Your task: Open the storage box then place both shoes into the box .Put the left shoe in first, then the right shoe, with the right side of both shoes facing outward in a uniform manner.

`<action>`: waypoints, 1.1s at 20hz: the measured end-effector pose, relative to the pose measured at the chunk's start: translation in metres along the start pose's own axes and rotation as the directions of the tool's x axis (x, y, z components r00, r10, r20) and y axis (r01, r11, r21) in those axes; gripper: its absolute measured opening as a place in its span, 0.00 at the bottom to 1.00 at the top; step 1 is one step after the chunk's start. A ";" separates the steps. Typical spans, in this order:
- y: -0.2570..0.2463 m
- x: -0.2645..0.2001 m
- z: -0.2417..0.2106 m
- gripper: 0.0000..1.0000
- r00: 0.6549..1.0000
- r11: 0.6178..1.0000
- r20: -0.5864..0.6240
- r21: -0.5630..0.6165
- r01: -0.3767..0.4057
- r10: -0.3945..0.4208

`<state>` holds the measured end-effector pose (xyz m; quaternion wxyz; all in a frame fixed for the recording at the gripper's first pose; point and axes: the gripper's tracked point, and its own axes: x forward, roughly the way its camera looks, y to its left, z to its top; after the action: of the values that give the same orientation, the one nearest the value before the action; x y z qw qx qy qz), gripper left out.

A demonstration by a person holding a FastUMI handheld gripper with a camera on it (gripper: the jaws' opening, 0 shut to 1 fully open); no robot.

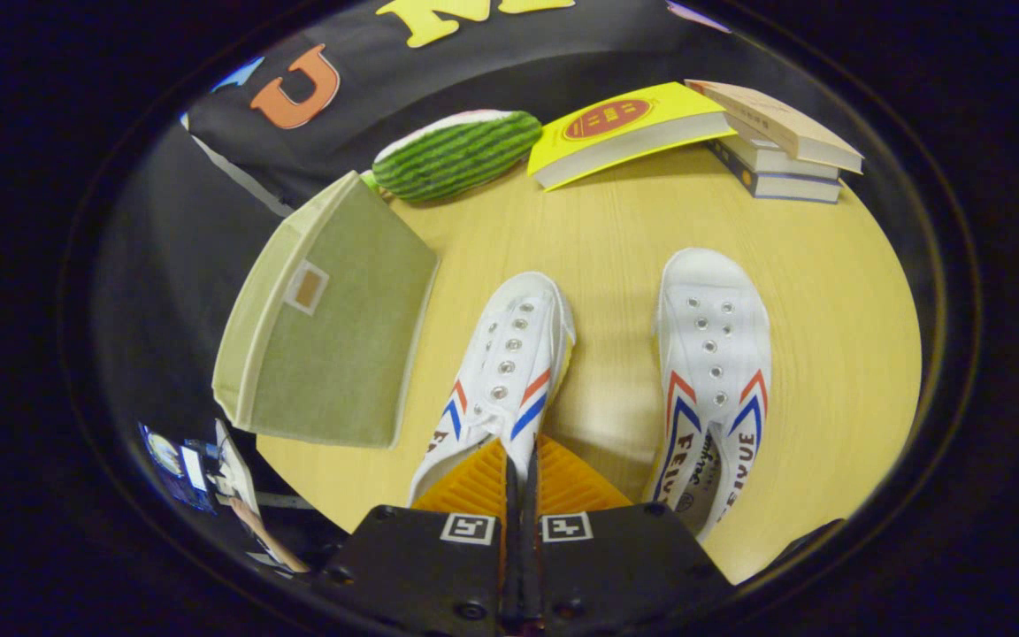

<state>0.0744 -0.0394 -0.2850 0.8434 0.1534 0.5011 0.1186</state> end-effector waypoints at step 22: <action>0.003 -0.035 -0.044 0.21 0.993 0.979 -0.072 -0.186 0.078 -0.093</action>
<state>0.0194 -0.0429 -0.2751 0.8374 0.0486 0.5276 0.1338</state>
